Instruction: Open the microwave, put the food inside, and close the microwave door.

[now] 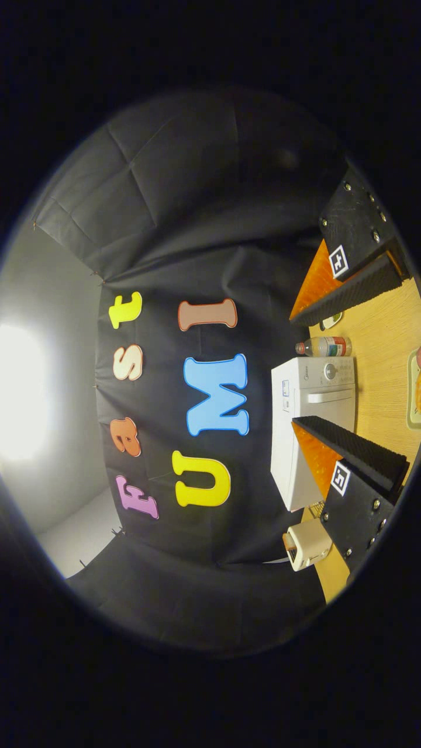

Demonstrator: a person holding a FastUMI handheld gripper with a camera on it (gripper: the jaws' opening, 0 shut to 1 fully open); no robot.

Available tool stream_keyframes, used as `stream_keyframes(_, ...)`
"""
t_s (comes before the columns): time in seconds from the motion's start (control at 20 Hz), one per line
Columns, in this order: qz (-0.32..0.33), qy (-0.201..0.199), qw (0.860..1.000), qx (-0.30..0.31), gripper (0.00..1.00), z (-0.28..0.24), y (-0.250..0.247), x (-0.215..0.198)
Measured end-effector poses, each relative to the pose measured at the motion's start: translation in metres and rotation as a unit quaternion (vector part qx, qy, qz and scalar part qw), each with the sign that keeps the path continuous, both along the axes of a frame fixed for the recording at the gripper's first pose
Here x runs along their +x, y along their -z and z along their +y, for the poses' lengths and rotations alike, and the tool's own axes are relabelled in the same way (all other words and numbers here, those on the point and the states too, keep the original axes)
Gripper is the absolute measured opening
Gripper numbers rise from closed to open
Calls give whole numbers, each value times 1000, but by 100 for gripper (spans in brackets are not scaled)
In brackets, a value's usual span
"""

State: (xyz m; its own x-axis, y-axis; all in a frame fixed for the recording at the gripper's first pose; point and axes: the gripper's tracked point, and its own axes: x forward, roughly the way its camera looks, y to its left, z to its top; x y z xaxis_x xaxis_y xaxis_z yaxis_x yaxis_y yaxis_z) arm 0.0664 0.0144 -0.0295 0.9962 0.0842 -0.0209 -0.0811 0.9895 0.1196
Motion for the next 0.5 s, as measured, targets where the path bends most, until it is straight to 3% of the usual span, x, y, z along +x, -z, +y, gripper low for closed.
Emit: stream_keyframes(0.5, 23, -38, 999, 14, 98, 28, 53, 94)
